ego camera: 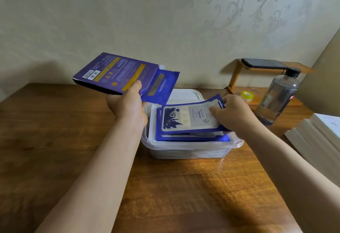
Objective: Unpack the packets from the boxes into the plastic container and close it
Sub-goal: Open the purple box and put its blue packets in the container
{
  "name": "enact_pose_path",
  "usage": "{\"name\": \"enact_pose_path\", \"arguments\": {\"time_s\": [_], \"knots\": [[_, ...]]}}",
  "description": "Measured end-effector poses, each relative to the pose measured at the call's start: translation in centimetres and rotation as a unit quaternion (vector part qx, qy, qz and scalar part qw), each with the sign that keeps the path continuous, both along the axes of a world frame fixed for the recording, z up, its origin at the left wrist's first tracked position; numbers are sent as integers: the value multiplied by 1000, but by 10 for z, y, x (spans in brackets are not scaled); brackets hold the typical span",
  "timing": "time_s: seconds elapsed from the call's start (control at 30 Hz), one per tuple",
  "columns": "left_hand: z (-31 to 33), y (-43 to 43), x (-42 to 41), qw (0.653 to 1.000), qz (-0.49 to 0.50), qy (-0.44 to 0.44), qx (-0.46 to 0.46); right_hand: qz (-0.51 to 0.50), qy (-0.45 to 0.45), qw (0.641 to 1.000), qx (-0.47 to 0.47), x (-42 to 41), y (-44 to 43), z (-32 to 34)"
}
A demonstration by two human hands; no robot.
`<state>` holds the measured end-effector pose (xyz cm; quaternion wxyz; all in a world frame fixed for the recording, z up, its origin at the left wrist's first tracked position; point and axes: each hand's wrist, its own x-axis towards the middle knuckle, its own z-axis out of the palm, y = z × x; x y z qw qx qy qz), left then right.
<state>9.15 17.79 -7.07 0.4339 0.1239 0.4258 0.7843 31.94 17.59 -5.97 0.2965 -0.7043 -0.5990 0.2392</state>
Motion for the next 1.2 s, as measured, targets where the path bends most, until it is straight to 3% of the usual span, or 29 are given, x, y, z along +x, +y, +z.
{"name": "enact_pose_path", "arguments": {"time_s": [0.2, 0.47, 0.53, 0.6, 0.77, 0.93, 1.2], "knots": [[-1, -1, 8, 1000, -6, 6, 8, 20, -237, 971, -13, -8, 4, -8], [-7, 4, 11, 1000, -1, 22, -3, 25, -461, 885, 61, -15, -7, -3], [-8, 5, 11, 1000, -2, 21, 0, 68, -456, 879, 116, -21, -3, 1], [-8, 5, 11, 1000, 1, 21, 0, 173, -424, 877, 145, -30, 3, 1], [-9, 5, 12, 999, 9, 32, -2, 363, -354, 857, 94, -44, 14, -18], [-10, 7, 12, 999, 13, 38, -1, 400, -360, 836, 107, -45, 20, -25], [-13, 9, 12, 999, 20, 50, 2, 434, -356, 826, 50, -46, 26, -30]]}}
